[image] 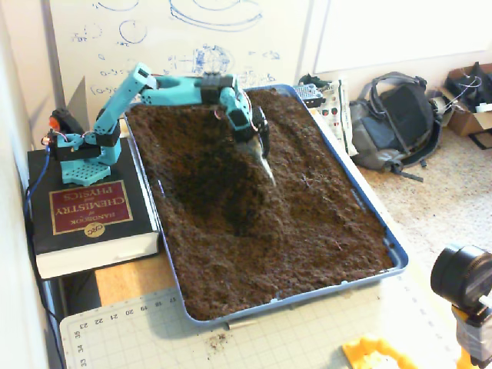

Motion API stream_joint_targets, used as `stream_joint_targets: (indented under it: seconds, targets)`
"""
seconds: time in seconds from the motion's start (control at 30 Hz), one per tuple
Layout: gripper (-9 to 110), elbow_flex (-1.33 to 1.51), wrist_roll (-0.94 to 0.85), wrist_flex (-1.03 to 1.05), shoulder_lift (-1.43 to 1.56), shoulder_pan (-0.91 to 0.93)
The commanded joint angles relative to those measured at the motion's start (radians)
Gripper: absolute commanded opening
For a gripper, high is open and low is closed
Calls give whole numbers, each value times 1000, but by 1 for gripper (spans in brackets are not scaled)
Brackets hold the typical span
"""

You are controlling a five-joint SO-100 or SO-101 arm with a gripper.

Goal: Build a berm.

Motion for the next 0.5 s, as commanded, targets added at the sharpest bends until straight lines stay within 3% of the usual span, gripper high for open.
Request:
stream_joint_targets:
  seconds: [0.0,0.37,0.47]
  targets:
    - [0,-78,26,18,187,-3]
    - [0,206,29,548,233,-23]
    - [0,275,29,584,229,-28]
